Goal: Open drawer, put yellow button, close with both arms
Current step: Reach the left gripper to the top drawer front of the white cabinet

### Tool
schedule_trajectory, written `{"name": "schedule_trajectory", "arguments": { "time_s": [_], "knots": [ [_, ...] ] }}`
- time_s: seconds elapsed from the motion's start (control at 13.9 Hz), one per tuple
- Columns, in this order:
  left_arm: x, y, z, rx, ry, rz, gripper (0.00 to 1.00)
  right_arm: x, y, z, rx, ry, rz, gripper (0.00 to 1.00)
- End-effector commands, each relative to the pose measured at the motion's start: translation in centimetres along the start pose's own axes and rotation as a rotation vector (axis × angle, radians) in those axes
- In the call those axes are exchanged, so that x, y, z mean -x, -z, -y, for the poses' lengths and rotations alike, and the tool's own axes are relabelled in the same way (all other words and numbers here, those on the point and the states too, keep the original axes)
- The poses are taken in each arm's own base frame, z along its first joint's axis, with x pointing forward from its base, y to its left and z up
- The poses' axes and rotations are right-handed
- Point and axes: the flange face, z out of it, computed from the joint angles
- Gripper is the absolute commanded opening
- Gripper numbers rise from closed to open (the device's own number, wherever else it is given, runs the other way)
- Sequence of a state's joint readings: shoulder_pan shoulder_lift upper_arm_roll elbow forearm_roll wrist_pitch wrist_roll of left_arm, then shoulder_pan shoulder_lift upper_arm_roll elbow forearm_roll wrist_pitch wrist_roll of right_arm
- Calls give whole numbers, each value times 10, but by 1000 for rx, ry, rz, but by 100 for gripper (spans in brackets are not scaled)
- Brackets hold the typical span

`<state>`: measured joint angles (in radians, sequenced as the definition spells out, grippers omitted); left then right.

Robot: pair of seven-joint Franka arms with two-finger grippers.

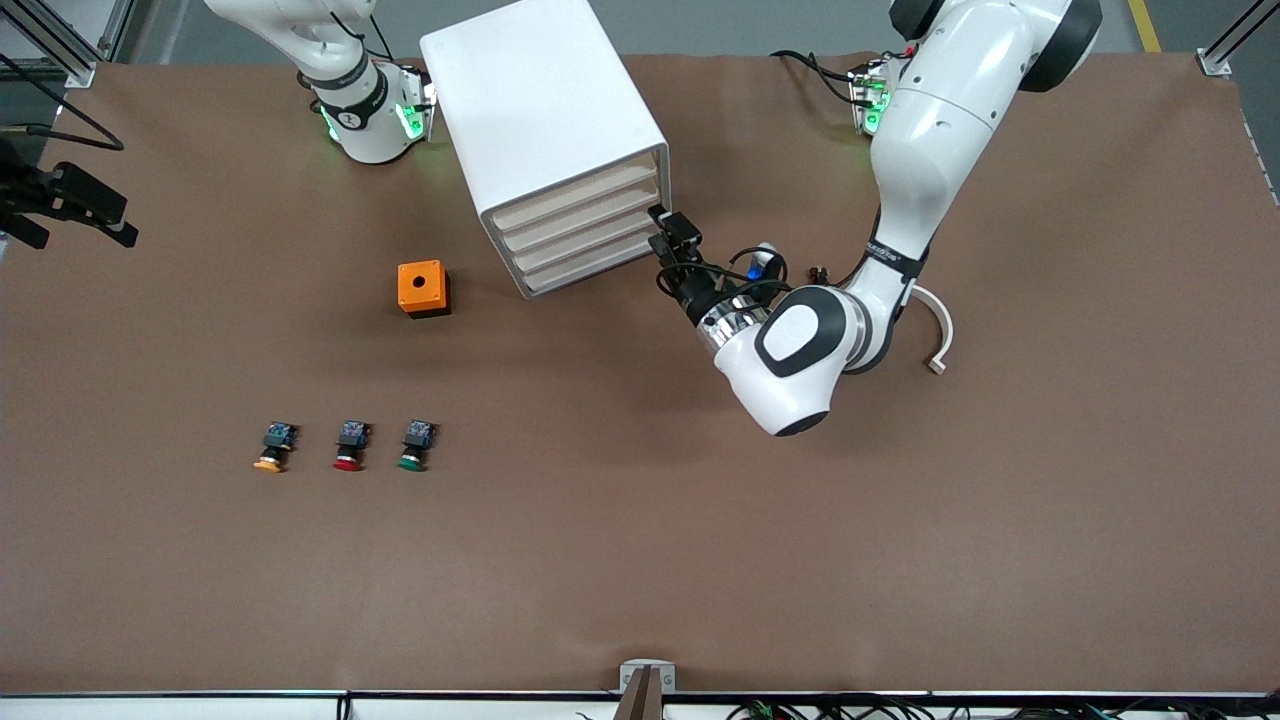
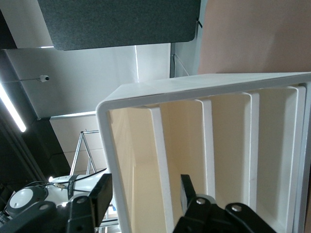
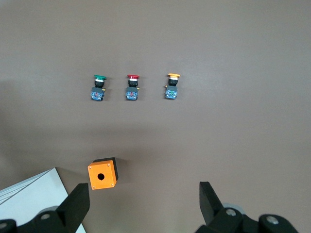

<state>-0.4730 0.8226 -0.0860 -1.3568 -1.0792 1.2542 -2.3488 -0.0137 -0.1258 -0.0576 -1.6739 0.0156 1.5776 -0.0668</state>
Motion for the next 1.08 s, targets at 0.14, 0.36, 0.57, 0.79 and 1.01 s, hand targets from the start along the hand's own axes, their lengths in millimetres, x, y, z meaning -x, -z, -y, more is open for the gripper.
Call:
{"name": "schedule_trajectory", "arguments": {
  "time_s": [0.14,0.36,0.57,0.79,1.01],
  "knots": [
    [13,-23,-13,-15,17,-13,58,8,3,2,9,11,-8,100],
    [21,-48,-12,-25,14,-42,58,8,3,2,9,11,-8,100],
    [29,-75,-12,-41,17,-72,58,8,2,2,9,11,-5,100],
    [33,-98,-17,-48,21,-107,55,7,4,2,10,14,-10,100],
    [36,-117,-19,-57,17,-132,36,7,4,1,11,11,-8,100]
  ]
}}
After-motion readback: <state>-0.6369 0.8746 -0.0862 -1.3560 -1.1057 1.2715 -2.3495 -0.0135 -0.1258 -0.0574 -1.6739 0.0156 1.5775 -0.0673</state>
